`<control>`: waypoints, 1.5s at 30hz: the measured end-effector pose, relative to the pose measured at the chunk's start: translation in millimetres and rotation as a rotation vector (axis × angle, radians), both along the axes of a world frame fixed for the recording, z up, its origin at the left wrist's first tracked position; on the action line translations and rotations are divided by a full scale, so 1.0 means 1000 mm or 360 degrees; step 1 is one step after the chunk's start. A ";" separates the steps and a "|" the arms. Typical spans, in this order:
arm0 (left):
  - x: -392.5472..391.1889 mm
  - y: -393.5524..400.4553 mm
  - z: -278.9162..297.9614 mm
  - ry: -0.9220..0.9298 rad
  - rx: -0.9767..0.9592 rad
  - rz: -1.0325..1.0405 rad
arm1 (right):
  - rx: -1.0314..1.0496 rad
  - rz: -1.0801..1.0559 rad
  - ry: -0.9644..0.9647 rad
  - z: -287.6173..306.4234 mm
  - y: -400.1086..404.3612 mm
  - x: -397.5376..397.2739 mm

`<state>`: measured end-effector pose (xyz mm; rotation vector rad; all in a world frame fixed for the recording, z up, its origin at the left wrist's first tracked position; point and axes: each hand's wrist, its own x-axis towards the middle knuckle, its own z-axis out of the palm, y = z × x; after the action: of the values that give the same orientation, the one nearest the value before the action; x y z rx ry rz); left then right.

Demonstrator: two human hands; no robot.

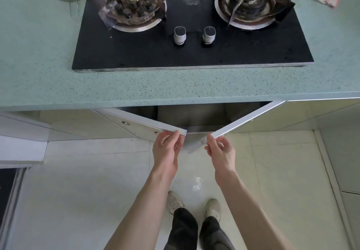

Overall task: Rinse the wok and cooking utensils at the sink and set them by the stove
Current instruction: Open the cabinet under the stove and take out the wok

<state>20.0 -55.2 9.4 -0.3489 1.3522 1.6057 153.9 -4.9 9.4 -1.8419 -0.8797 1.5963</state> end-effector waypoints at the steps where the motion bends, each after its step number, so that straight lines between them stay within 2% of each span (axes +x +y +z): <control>1: 0.001 -0.003 0.000 -0.0002 -0.0013 0.0015 | 0.0007 0.0015 -0.0029 0.000 -0.003 0.003; 6: 0.002 -0.026 0.004 0.0032 -0.0096 0.0016 | -0.0018 0.0035 -0.0043 0.007 -0.023 0.028; 13: -0.003 -0.069 0.014 0.0277 -0.0329 -0.0262 | -0.0055 0.0058 -0.0032 0.010 -0.048 0.075; 26: -0.006 -0.141 0.022 0.0508 -0.0530 -0.0384 | -0.0070 0.0042 -0.0066 0.009 -0.064 0.160; 34: -0.017 -0.187 0.004 0.1219 -0.0879 -0.0634 | -0.0130 -0.0198 -0.0142 0.010 -0.070 0.213; 39: -0.026 -0.200 0.001 0.1122 -0.1000 -0.0499 | -0.0159 -0.0396 -0.0152 0.009 -0.068 0.240; 43: -0.040 -0.213 0.001 0.0853 -0.0902 -0.0198 | -0.0088 -0.0572 -0.0221 0.005 -0.060 0.258; 45: -0.046 -0.226 0.001 0.0883 -0.0885 -0.0158 | -0.0046 -0.0629 -0.0268 0.003 -0.054 0.268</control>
<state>-26.2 -281.5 10.4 -0.1566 2.2116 1.2625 421.7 -59.2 12.0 -2.0410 -0.5175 1.2293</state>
